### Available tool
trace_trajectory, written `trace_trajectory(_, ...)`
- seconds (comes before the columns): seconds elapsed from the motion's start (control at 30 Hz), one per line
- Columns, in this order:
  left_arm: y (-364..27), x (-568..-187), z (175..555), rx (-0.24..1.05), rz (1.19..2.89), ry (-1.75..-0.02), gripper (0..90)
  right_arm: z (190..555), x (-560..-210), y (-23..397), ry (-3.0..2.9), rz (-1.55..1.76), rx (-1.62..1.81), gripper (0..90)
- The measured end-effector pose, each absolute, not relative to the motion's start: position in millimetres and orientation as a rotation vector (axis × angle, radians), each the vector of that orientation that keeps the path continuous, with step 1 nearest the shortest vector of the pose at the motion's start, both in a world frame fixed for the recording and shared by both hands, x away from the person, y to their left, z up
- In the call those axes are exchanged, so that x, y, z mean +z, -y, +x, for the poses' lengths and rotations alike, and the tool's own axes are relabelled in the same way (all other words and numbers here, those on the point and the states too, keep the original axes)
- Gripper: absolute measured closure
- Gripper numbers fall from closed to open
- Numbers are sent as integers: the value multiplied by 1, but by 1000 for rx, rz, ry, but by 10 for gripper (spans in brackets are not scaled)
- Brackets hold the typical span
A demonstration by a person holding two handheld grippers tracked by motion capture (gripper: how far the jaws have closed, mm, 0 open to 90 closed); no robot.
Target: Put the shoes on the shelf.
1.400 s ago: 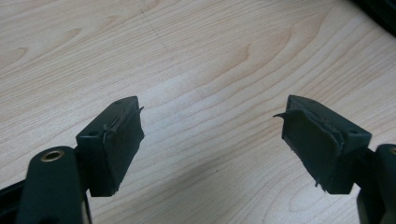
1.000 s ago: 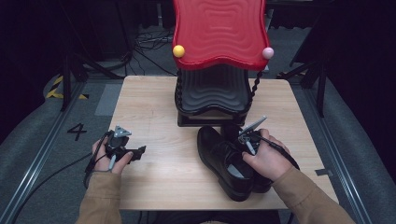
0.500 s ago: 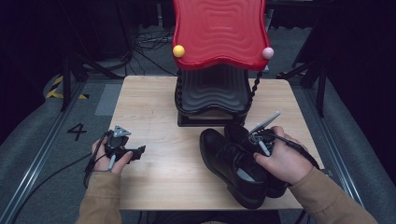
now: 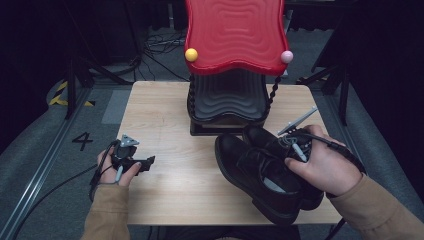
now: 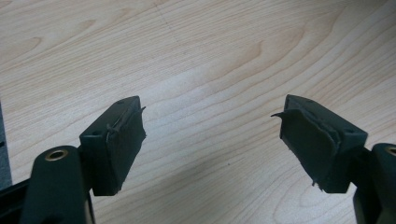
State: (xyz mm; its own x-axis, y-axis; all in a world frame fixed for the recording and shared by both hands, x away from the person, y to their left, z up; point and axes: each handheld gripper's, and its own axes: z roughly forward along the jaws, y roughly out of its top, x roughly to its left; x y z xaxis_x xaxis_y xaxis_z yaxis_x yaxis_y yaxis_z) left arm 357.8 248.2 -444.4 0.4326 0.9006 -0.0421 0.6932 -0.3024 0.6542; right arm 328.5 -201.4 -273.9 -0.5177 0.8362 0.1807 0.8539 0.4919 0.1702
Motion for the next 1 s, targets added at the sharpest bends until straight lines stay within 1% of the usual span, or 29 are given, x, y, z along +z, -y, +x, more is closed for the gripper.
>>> trace_trajectory(0.03,-249,-444,358,450,2081,-1338,225,328,-264,201,2659,-1518,-372,822)
trace_trajectory(0.17,-249,-444,356,444,2081,-1344,226,327,-253,201,2673,-1520,-381,822)
trace_trajectory(0.2,-249,-444,356,448,2082,-1343,226,328,-242,202,2681,-1517,-399,822)
trace_trajectory(0.4,-250,-444,355,452,2074,-1353,226,330,-217,203,2709,-1513,-420,822)
trace_trajectory(0.73,-251,-444,355,457,2079,-1357,227,335,-188,204,2722,-1522,-480,821)
trace_trajectory(0.8,-250,-444,355,437,2081,-1359,227,336,-179,204,2723,-1519,-487,821)
trace_trajectory(1.0,-251,-444,354,456,2073,-1359,227,339,-155,203,2723,-1518,-521,821)
